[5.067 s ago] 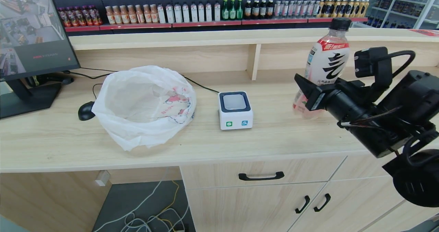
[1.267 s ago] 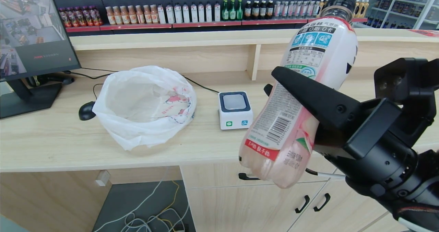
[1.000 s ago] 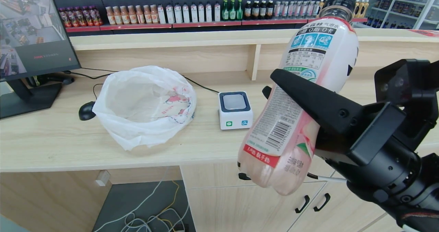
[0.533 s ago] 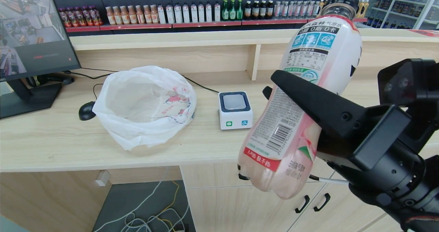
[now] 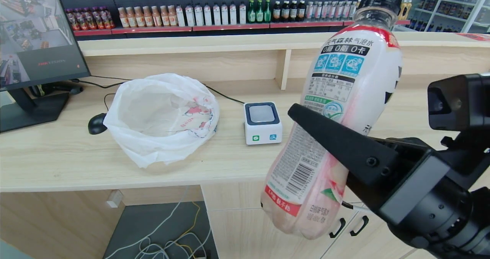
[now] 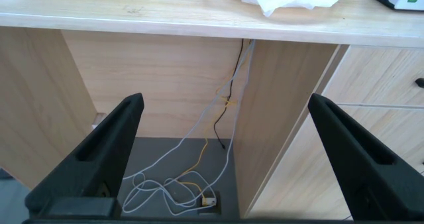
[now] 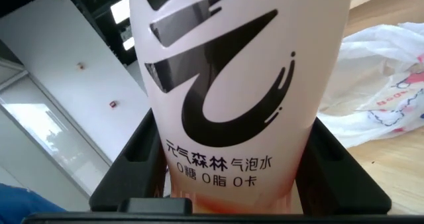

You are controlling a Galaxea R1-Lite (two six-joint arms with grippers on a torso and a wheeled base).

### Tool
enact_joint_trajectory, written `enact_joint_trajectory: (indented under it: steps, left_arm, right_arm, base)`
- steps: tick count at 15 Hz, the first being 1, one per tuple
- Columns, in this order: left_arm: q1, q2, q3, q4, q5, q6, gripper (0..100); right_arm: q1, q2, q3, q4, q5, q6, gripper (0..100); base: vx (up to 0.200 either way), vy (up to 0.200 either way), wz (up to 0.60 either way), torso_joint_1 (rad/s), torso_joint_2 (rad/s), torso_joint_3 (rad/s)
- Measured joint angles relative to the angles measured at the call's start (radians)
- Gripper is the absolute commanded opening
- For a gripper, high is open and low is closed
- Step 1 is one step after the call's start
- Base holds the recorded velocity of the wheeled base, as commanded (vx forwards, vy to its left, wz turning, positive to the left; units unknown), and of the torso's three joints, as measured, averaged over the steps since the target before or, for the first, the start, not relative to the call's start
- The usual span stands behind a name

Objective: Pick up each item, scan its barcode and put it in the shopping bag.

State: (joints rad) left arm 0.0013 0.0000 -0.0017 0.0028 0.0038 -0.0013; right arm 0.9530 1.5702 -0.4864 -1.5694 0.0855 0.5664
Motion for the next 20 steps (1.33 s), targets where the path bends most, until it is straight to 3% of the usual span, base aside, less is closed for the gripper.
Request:
enact_joint_trajectory:
  steps: [7, 13, 17, 20]
  left_arm:
    - [0.0, 0.0, 0.0, 0.0, 0.0, 0.0, 100]
    - [0.0, 0.0, 0.0, 0.0, 0.0, 0.0, 100]
    - [0.0, 0.0, 0.0, 0.0, -0.001, 0.006, 100]
    - [0.0, 0.0, 0.0, 0.0, 0.0, 0.008, 100]
  right_arm:
    - [-0.001, 0.062, 0.014, 0.0, -0.01, -0.365, 0]
    - [-0.023, 0.093, -0.018, 0.0, -0.204, -0.498, 0]
    - [-0.15, 0.099, -0.031, 0.0, -0.29, -0.571, 0]
    - [-0.285, 0.107, -0.037, 0.001, -0.299, -0.601, 0]
  base:
    - [0.0, 0.0, 0.0, 0.0, 0.0, 0.0]
    - [0.0, 0.0, 0.0, 0.0, 0.0, 0.0]
    - [0.0, 0.0, 0.0, 0.0, 0.0, 0.0]
    - [0.0, 0.0, 0.0, 0.0, 0.0, 0.0]
